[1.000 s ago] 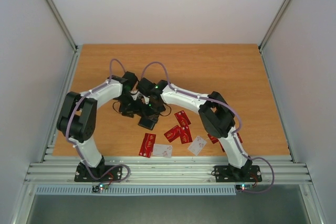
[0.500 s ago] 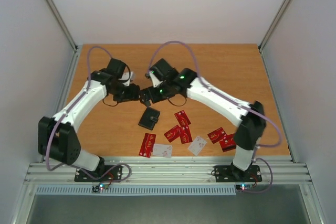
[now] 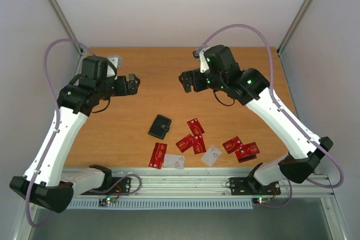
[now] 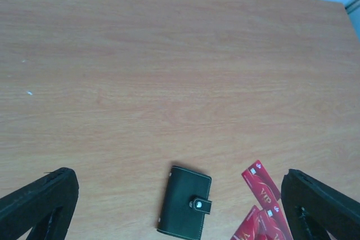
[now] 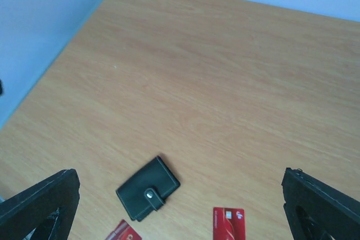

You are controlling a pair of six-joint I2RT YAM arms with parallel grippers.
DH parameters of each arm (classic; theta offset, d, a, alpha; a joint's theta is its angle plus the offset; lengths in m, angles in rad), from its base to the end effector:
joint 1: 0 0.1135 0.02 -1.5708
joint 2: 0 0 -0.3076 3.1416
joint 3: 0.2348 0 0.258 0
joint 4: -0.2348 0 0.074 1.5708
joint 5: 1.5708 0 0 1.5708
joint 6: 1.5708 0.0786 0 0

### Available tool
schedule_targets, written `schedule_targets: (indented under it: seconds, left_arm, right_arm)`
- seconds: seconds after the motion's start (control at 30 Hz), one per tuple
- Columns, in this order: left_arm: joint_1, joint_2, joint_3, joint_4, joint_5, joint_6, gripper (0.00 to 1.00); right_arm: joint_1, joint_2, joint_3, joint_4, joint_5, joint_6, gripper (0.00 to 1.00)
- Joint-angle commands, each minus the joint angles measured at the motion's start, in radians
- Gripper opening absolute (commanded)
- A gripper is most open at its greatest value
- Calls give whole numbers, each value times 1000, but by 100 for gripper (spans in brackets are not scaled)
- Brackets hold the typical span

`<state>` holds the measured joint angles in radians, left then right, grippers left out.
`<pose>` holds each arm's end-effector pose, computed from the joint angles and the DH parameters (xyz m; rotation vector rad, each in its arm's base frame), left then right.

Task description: Put the credit cards into the card holder

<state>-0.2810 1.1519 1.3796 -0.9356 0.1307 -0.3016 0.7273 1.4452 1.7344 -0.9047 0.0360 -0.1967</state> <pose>0.2289 -0.0767 0.4108 0.0459 2.3123 -0.4506 0.2479 0.2169 0.4597 -0.9613 1.9764 0.2601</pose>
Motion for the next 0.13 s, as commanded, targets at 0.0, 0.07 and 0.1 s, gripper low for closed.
schedule_targets:
  seconds: [0.0,0.07,0.1]
  left_arm:
    - [5,-26,16,-13,-70,25,99]
    - [5,-39,8,-6,-72,22,99]
    - [4,-43,5,-3,-72,20,99]
  right_arm:
    - [-21,-22,-22,-52,59,-1,98]
    - [-23,-16,-22,-59,67,7,98]
    - [-23,-14,-16,-63,70,8,98]
